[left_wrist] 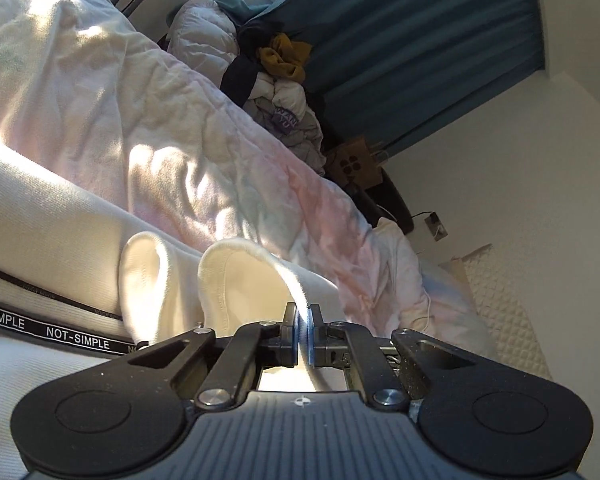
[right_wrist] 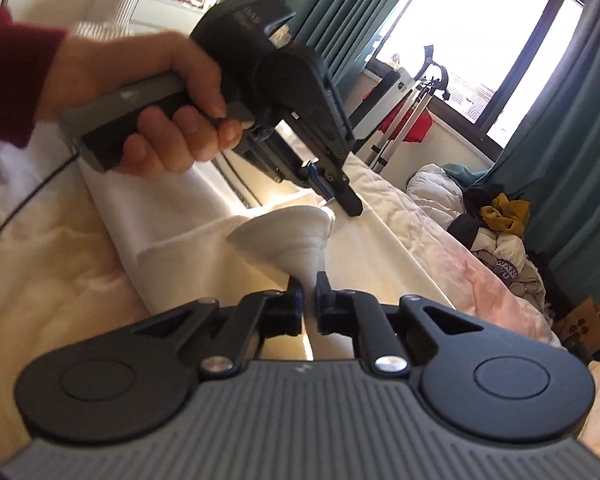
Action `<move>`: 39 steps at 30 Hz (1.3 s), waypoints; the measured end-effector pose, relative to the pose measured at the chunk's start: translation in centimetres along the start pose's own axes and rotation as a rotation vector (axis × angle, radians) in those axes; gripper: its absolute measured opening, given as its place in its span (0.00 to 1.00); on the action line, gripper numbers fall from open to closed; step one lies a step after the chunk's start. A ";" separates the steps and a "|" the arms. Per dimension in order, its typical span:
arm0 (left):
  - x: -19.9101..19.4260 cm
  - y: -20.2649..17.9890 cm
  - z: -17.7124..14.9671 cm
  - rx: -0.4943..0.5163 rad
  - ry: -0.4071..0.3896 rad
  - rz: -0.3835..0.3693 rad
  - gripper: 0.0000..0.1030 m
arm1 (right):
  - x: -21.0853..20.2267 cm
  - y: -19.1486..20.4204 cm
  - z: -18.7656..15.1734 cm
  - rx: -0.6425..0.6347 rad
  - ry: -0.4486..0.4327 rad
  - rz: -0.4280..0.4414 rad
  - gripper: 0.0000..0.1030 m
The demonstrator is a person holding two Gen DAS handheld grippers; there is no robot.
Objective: Fold clothes
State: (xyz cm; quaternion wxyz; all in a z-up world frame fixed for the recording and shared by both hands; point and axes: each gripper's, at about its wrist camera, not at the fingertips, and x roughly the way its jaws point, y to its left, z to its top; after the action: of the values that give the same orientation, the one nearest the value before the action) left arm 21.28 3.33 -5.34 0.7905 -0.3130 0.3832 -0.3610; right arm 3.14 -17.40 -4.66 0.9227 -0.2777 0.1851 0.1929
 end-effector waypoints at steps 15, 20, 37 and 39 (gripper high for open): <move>1.6 3.2 -1.5 0.042 0.026 0.230 0.08 | 5.0 0.7 -2.2 0.223 0.172 0.171 0.08; -1.3 1.2 -2.4 0.058 -0.048 0.282 0.11 | 5.1 -0.6 -2.5 0.323 0.170 0.198 0.09; -22.7 -1.5 -7.0 -0.109 -0.386 0.534 0.74 | 3.9 -2.5 -3.3 0.504 0.153 0.220 0.09; -24.9 -0.3 -7.2 -0.209 -0.431 0.535 0.77 | 2.9 -3.3 -3.5 0.576 0.148 0.222 0.10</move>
State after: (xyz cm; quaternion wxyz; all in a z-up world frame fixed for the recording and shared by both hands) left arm 4.09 21.83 0.66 0.8835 -0.3495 0.3109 -0.0257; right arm 6.32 -21.24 -7.18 0.9209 0.0035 0.3277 0.2113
